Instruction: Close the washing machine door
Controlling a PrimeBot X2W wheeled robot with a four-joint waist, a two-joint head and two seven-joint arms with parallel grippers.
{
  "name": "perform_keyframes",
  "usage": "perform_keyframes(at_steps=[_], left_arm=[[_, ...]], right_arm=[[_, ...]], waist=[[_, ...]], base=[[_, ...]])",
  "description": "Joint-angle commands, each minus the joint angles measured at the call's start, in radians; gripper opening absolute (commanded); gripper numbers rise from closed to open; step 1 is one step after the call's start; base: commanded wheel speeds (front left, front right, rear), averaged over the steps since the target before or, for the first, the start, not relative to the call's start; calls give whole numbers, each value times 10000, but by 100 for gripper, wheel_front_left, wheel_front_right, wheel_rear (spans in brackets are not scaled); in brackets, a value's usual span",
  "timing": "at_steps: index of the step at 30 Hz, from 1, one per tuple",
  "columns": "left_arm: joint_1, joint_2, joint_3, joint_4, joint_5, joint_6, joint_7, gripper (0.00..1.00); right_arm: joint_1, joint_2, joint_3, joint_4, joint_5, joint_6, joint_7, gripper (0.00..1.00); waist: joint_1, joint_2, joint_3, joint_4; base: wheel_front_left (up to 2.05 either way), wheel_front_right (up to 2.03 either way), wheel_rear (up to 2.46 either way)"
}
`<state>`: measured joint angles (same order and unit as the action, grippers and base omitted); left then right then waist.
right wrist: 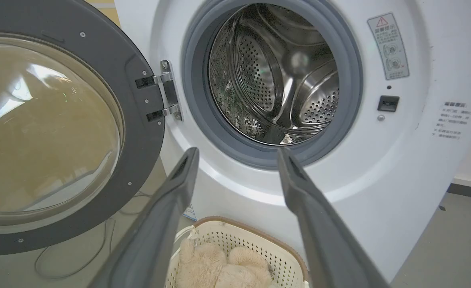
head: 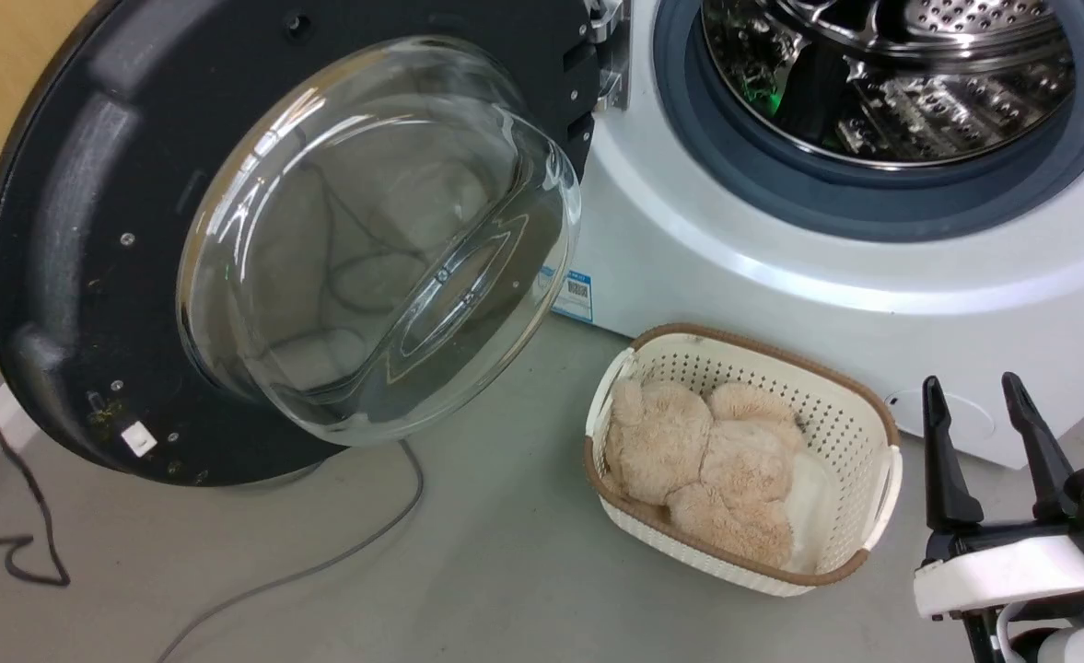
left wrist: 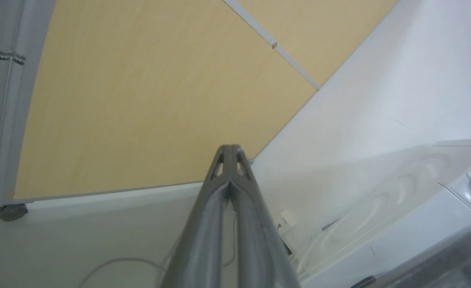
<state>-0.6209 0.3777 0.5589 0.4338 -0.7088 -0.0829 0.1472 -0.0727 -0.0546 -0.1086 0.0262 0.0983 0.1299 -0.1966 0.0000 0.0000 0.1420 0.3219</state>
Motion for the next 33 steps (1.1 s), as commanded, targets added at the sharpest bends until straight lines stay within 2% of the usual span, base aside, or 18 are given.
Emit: perform_keyframes(at_steps=[1, 9, 15, 24, 28, 33], left_arm=[[-302, 141, 24, 243, -278, -87, 305, 0], [-899, 677, -469, 1334, -1507, -265, 2484, 0], [-404, 682, -1490, 153, -3315, -339, 4527, 0], [509, 1256, -2451, -630, -4893, -438, 5946, 0], [915, 1311, -3068, -1208, -5570, -476, 6444, 0], [1661, 1379, -3945, -2269, -5869, -476, 6689, 0]], right_arm=[[-205, 33, -47, 34, 25, 6, -98, 100], [-457, 36, -68, 83, -19, 7, -264, 100], [-573, 39, -81, 139, 16, 7, -390, 100], [-725, 42, -150, 206, 85, 8, -579, 100], [-704, 43, -236, 249, 111, 8, -651, 100], [-719, 43, -200, 261, 142, 8, -651, 100]], waist=[[0, 0, 78, 52], [0, 0, 476, 208], [0, 0, 684, 335], [0, 0, 793, 527], [0, 0, 755, 720], [0, 0, 629, 804]], base=[[0, 0, 0], [0, 0, 0], [0, 0, 0], [0, 0, 0], [0, 0, 0], [0, 0, 0]])
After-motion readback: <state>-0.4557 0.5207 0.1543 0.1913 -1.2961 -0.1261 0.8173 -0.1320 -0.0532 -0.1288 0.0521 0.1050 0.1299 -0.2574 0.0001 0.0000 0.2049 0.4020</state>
